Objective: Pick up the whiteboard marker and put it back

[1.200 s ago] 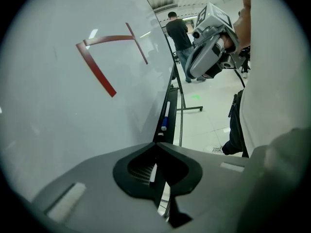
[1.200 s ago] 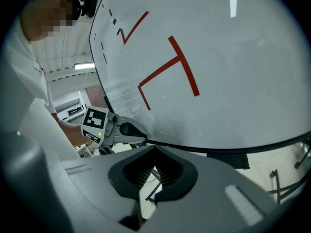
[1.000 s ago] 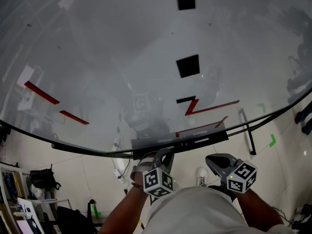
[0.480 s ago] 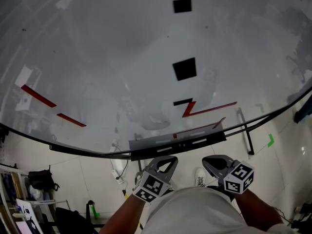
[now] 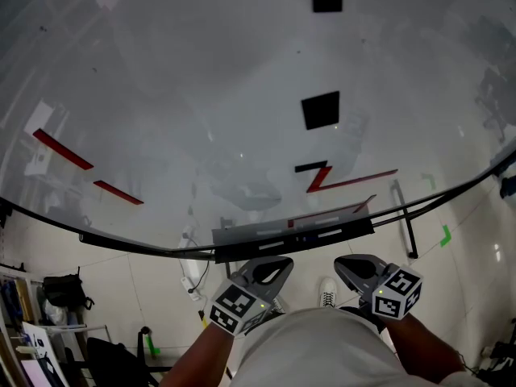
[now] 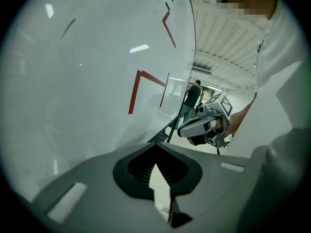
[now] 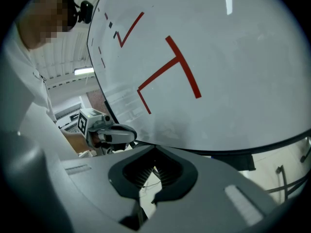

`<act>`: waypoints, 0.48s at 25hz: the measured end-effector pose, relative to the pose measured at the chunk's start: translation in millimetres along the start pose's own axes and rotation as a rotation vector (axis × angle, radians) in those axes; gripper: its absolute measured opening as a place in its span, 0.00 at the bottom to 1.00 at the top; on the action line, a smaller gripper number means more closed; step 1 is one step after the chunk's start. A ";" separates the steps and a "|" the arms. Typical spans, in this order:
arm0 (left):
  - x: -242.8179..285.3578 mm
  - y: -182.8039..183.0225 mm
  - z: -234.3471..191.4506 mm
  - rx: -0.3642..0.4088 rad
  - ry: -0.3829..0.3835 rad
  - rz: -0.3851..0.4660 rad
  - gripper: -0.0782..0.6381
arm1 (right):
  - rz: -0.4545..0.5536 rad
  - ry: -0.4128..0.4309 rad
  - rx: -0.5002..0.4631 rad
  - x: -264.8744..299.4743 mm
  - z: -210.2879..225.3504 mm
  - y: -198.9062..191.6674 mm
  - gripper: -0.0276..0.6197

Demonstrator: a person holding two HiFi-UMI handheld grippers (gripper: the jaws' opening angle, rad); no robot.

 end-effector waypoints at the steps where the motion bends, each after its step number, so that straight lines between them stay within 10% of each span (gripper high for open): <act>1: -1.1 0.6 1.0 -0.024 -0.012 0.005 0.13 | 0.010 0.004 0.013 -0.6 -0.9 2.9 0.05; 12: -17.8 21.3 21.9 -0.203 -0.178 0.176 0.13 | 0.019 0.040 0.006 2.2 -9.6 7.8 0.05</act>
Point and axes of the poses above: the fingertips, and each gripper's own axes: x forward along the fingers, z to its right, y out of its top, the point moved 2 cm from there along -x, backward along the fingers, and after that the axes turned 2 degrees about x, right-handed, at the moved point
